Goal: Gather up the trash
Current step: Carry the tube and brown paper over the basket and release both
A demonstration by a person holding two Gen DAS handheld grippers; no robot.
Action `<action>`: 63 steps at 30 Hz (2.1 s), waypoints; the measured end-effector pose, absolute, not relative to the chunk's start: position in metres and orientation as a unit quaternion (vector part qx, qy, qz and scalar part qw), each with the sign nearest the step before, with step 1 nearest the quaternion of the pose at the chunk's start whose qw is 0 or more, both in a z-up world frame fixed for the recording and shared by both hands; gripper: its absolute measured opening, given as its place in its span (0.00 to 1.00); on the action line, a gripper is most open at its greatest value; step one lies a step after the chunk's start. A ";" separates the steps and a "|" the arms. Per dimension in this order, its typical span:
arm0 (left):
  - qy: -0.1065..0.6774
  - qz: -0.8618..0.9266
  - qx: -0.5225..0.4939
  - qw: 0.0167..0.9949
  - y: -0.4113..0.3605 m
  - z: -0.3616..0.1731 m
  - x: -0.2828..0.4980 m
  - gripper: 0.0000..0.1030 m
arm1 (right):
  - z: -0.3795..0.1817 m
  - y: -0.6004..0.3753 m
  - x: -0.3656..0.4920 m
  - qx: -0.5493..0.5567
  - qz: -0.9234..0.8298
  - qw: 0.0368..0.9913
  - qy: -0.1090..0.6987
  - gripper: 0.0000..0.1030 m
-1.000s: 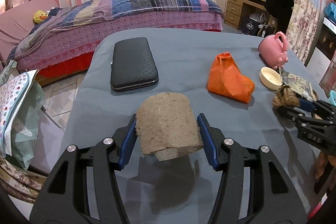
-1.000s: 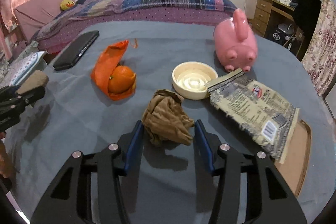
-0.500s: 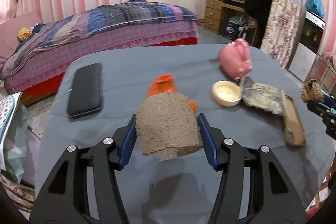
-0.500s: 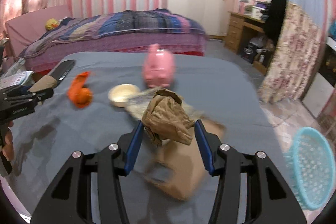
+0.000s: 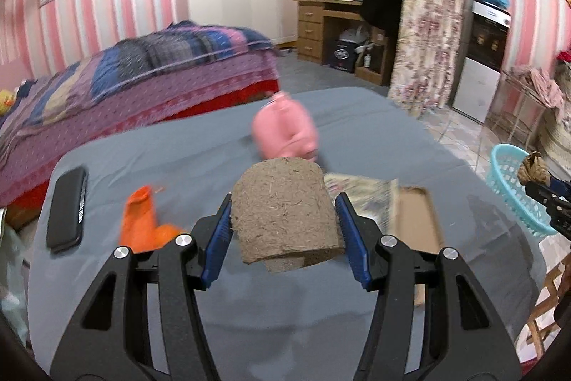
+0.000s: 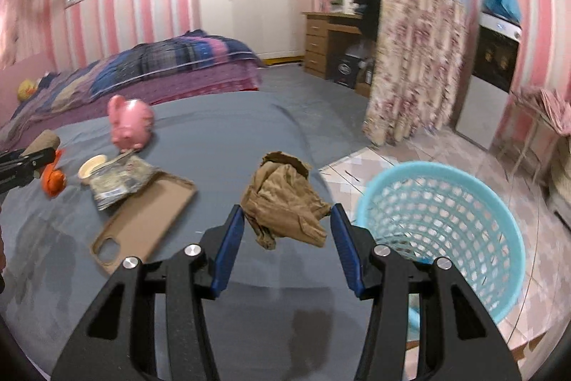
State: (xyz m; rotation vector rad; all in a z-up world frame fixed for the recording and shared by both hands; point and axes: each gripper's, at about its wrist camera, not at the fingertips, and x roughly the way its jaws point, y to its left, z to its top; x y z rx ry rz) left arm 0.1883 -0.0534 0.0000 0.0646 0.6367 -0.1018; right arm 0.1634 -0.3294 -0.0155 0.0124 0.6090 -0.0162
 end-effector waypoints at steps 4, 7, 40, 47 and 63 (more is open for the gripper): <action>0.299 -0.079 0.038 0.950 -0.098 0.008 0.197 0.54 | -0.009 -0.361 0.159 0.012 -0.035 0.958 0.285 0.49; 0.291 -0.104 0.039 0.950 -0.133 0.012 0.201 0.54 | -0.009 -0.383 0.153 0.021 -0.058 0.958 0.280 0.49; 0.311 -0.316 0.094 0.891 -0.407 -0.040 0.221 0.57 | -0.024 -0.544 0.125 0.105 -0.220 0.929 0.277 0.49; 0.293 -0.278 0.091 0.910 -0.395 -0.034 0.243 0.82 | -0.027 -0.540 0.130 0.101 -0.213 0.929 0.284 0.49; 0.270 -0.200 0.055 0.940 -0.312 -0.008 0.242 0.95 | -0.049 -0.508 0.168 0.100 -0.187 0.926 0.312 0.63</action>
